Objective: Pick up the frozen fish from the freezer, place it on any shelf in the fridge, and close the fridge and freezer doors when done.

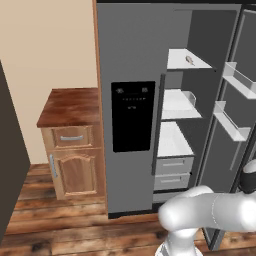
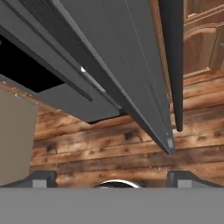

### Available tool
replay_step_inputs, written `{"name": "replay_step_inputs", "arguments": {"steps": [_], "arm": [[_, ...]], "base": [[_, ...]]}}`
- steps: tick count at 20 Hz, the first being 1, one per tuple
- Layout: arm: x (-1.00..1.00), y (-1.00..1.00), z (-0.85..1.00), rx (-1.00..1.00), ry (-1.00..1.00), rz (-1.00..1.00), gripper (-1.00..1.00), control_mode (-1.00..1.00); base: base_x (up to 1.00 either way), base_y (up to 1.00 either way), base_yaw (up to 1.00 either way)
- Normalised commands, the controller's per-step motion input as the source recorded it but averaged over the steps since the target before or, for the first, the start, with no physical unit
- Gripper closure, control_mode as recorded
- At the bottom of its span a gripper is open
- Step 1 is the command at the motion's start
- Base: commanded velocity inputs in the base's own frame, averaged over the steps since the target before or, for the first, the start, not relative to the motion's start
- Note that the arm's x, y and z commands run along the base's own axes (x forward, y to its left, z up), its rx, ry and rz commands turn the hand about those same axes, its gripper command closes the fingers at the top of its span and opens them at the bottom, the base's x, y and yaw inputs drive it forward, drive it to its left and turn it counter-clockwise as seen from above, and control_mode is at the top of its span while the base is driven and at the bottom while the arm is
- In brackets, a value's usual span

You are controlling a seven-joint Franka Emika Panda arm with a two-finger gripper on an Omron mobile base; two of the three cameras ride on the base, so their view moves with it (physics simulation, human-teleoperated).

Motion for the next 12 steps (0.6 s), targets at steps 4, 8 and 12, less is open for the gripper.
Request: {"name": "replay_step_inputs", "arguments": {"steps": [4,8,12], "arm": [[0.25,-0.82,-0.14,0.00,0.00,0.01,-1.00,-1.00],[0.01,-0.29,-0.16,0.00,-0.02,0.00,-1.00,-1.00],[0.04,-0.24,-0.39,-0.04,-0.14,0.00,-1.00,-1.00]], "base": [[0.00,0.00,0.00],[0.00,0.00,0.00],[0.00,0.00,0.00]]}}
